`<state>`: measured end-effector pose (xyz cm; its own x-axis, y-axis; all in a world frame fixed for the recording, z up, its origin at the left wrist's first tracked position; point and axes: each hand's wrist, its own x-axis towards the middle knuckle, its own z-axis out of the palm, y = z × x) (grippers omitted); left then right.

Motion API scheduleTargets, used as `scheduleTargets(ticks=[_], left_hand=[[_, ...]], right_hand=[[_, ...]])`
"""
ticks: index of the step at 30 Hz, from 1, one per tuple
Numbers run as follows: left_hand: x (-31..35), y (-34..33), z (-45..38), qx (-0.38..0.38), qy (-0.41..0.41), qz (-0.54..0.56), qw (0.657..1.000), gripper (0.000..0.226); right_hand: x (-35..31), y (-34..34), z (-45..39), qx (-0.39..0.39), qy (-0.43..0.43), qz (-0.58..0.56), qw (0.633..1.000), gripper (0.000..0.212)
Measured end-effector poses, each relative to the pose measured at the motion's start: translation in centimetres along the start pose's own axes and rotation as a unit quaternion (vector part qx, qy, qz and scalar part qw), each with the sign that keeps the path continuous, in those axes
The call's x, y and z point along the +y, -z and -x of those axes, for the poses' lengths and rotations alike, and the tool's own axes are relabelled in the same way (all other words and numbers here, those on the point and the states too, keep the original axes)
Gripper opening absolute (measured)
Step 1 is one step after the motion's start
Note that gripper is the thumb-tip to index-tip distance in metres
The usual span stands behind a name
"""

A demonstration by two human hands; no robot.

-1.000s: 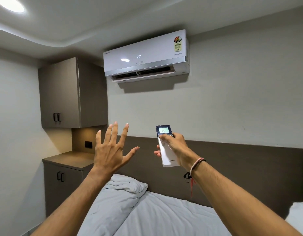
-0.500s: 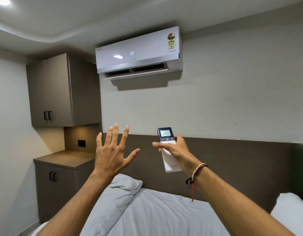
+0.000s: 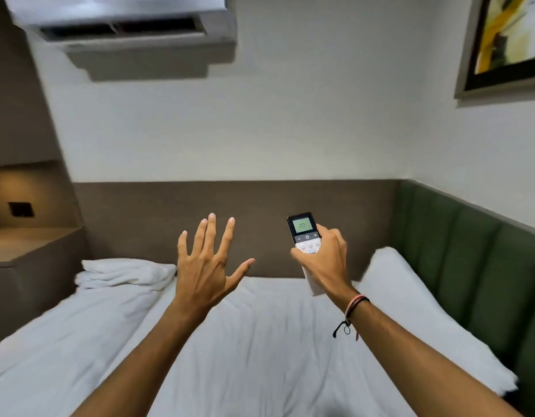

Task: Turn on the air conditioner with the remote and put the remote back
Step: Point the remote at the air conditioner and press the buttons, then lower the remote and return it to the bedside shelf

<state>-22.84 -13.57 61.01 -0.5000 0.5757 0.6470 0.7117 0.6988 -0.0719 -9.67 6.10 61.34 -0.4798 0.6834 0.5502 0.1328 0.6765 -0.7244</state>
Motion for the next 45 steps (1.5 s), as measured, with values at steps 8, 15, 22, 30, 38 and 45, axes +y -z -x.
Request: scheduleTargets(ticks=[8,15,22,30,38,45], left_hand=[[13.0,-9.6,3.0,-0.076,-0.073,0.076,0.992,0.086],[23.5,-19.1,11.3,-0.165,-0.106,0.146,0.970,0.087],[30.6,-29.9,25.7,-0.286,-0.105,0.155,0.940,0.086],[33.7,-38.3,40.1,-0.360,-0.115,0.144,0.915,0.086],[35.1,-42.0,50.5,-0.442,-0.116,0.087,0.885,0.083],[35.3,-43.4,51.7,-0.472,-0.117,0.087,0.870,0.082]], right_hand=[[13.4,6.4,5.3,0.012,-0.117,0.070,0.991,0.031],[26.0,9.0,13.8,-0.018,-0.235,0.150,0.960,0.036],[40.7,8.2,26.3,-0.089,-0.335,0.224,0.911,0.042],[54.2,5.2,38.0,-0.188,-0.422,0.294,0.836,0.054],[61.1,2.6,48.4,-0.263,-0.473,0.314,0.780,0.086],[61.7,1.5,51.4,-0.268,-0.505,0.354,0.741,0.081]])
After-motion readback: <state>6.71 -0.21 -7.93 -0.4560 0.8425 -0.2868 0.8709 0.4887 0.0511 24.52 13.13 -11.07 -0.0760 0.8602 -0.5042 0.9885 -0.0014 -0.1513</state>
